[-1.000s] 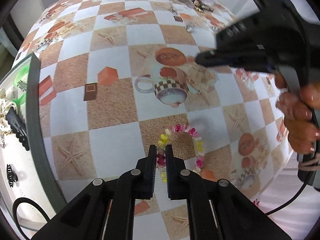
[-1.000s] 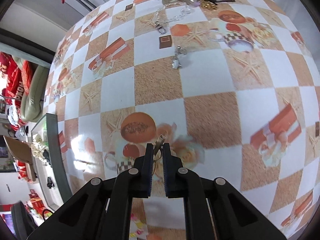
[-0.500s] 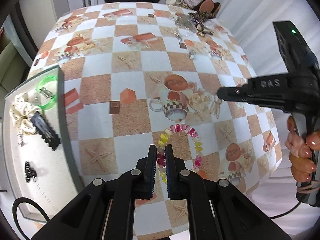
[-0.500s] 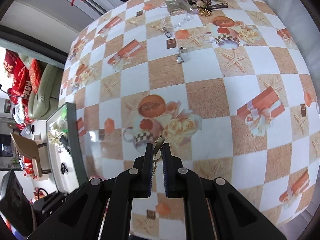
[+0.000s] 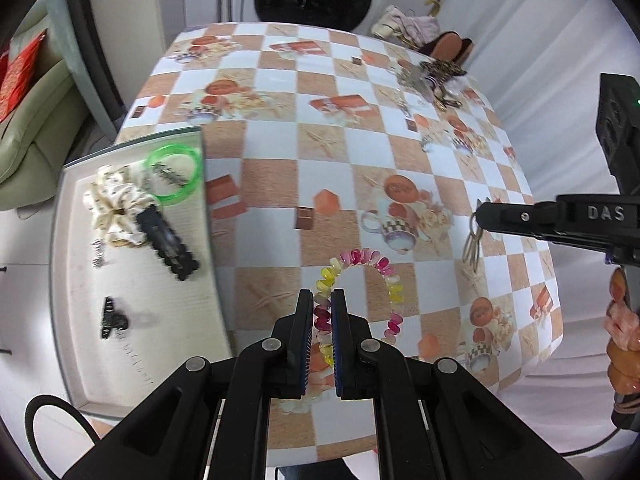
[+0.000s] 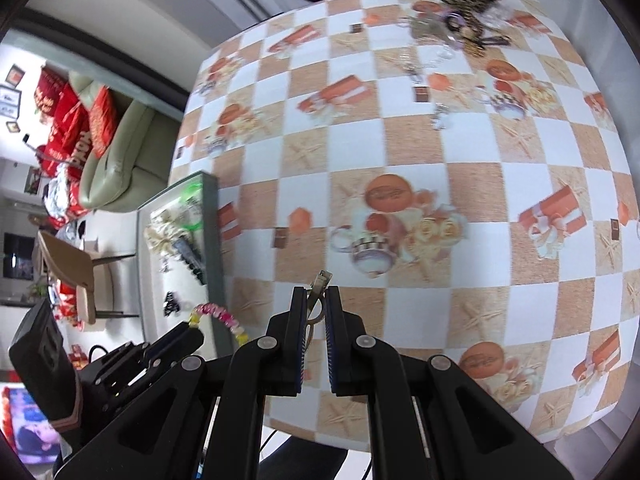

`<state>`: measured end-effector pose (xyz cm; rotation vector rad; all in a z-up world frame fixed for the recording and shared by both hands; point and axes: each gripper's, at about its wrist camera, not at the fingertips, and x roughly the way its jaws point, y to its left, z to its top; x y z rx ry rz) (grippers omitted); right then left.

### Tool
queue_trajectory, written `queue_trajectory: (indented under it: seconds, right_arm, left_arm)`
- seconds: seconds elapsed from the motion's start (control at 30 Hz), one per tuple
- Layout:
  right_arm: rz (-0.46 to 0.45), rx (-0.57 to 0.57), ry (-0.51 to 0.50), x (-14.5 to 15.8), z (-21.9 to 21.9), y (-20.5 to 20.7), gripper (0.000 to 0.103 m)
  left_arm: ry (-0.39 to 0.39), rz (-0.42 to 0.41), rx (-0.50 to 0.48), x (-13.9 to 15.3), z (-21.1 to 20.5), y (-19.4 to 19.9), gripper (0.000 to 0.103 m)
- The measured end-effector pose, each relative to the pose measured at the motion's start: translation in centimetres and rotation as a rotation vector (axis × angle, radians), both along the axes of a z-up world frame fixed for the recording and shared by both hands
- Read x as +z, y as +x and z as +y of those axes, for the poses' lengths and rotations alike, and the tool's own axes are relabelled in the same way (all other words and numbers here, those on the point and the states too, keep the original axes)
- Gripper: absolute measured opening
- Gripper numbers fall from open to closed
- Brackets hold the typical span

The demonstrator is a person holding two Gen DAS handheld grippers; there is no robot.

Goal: Organize jewelry
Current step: 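Carry the beaded bracelet and beige hair tie over the white tray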

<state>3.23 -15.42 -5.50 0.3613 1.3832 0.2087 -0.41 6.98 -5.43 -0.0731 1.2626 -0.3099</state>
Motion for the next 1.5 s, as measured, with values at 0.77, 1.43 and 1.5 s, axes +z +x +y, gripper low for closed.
queue_trajectory:
  seconds: [0.77, 1.43, 1.5]
  right_arm:
    - [-0.029, 0.234, 0.006, 3.1, 11.7, -0.2, 0.009]
    - [-0.014, 0.442, -0.001, 2.3, 20.9, 0.1, 0.009]
    - [-0.009, 0.455, -0.003, 2.0, 21.5, 0.0, 0.009]
  left_arm:
    - [-0.001, -0.014, 0.158, 0.9, 8.8, -2.2, 0.013]
    - [0.020, 0.027, 0.329, -1.3, 16.2, -4.1, 0.013]
    - [0.020, 0.031, 0.335, -1.6, 16.4, -4.2, 0.013]
